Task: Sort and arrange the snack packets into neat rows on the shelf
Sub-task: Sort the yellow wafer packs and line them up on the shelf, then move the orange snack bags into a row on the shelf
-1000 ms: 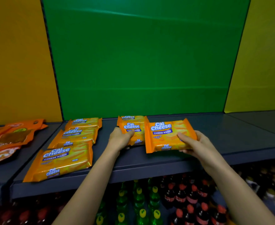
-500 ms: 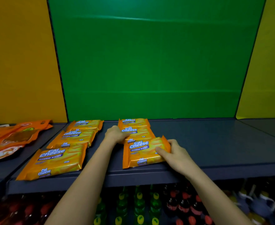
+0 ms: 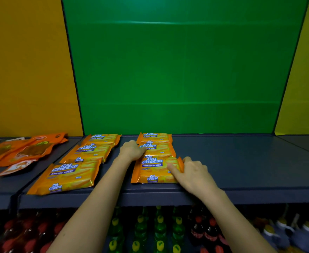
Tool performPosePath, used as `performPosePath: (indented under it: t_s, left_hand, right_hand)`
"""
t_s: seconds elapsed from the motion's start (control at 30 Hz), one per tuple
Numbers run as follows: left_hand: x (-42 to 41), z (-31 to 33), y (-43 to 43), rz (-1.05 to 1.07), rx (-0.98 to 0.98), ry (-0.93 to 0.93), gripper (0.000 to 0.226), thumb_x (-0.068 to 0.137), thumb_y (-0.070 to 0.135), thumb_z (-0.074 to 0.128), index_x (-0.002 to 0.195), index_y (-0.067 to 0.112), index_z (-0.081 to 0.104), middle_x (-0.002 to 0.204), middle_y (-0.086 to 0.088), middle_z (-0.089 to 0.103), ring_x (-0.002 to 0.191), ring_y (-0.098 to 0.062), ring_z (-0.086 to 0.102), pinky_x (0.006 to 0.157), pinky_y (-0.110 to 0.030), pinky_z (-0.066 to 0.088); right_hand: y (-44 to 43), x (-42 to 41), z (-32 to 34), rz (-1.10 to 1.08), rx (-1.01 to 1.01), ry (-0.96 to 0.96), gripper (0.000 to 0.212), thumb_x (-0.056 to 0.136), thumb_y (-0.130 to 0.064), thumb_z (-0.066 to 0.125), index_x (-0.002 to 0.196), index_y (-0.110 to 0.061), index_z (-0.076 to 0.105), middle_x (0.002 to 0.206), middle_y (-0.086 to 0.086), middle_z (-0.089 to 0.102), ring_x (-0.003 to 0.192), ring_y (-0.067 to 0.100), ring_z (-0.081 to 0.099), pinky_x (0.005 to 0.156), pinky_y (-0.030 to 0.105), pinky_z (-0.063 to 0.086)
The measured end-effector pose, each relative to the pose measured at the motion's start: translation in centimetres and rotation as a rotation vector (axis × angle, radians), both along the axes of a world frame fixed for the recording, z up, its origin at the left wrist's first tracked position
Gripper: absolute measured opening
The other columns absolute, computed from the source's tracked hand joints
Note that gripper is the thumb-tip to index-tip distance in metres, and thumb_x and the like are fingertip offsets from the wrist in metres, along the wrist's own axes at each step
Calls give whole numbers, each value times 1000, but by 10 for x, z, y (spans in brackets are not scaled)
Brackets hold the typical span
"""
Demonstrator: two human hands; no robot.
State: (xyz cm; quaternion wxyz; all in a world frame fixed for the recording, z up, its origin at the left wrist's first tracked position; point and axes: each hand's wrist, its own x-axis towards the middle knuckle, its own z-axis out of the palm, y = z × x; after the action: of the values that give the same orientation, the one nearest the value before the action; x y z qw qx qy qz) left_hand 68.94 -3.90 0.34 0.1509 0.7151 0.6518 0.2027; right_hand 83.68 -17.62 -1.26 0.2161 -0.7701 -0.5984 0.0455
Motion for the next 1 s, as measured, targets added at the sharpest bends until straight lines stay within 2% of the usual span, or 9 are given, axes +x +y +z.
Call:
performPosePath:
  t_s: [0.13,0.23,0.3,0.47,0.57,0.67,0.73,0.87,1.0]
  left_hand:
    - [-12,9,-22,-2,216,73,47,94,33,45,123,-3,48,131,-23,48,122,-35,46,97,-37,38]
    - [-36,13,-49,20,400,138,34,94,30,46,113,3,54,122,-18,56,115,-34,51,88,-38,41]
    - [-60,11,-70,57,457,153,28,94,30,46,109,9,56,118,-14,60,111,-32,54,82,-38,42]
    - [-126,1,-125,163,450,204,26,94,34,43,109,20,60,113,-5,66,108,-29,57,78,-35,43]
    - [-172,-8,-157,233,513,204,23,93,35,45,106,23,60,110,2,67,105,-24,60,75,-34,44]
    - [-222,-15,-188,314,549,261,25,91,37,46,95,19,63,95,-2,71,92,-28,66,64,-34,46]
    - [-257,-21,-207,373,531,301,32,85,41,42,85,17,63,83,-3,71,81,-29,68,56,-32,46]
    - [-320,-38,-236,519,497,300,13,82,25,67,83,13,68,78,-7,72,74,-32,69,53,-32,48]
    - [-382,-56,-254,583,438,289,16,83,26,67,91,14,69,80,-7,72,74,-29,69,56,-34,51]
  right_hand:
    - [-2,8,10,2,82,-86,54,94,-53,31,121,-10,49,126,11,53,117,33,50,90,38,42]
    - [2,10,14,79,215,-88,39,96,-42,38,120,-15,52,119,6,57,113,28,53,89,36,42]
    - [5,6,14,146,279,-73,31,95,-36,42,116,-17,56,113,3,61,109,25,56,87,35,42]
    - [7,-30,12,332,367,-29,22,93,-32,47,110,-24,59,111,-6,63,103,21,58,81,32,42]
    - [8,-66,9,470,411,-2,19,92,-27,51,107,-24,62,109,-6,65,104,19,59,84,33,44]
    - [8,-111,8,629,427,4,19,90,-28,52,105,-22,62,102,-3,66,99,21,62,85,38,48]
    - [6,-143,7,692,418,2,20,91,-31,50,106,-24,61,106,-6,65,101,19,61,85,38,49]
    - [0,-208,-5,783,383,24,23,92,-35,48,112,-28,58,114,-12,61,108,11,57,82,29,44]
    - [0,-273,-18,858,346,26,25,93,-34,47,115,-26,57,114,-12,59,110,9,54,86,24,42]
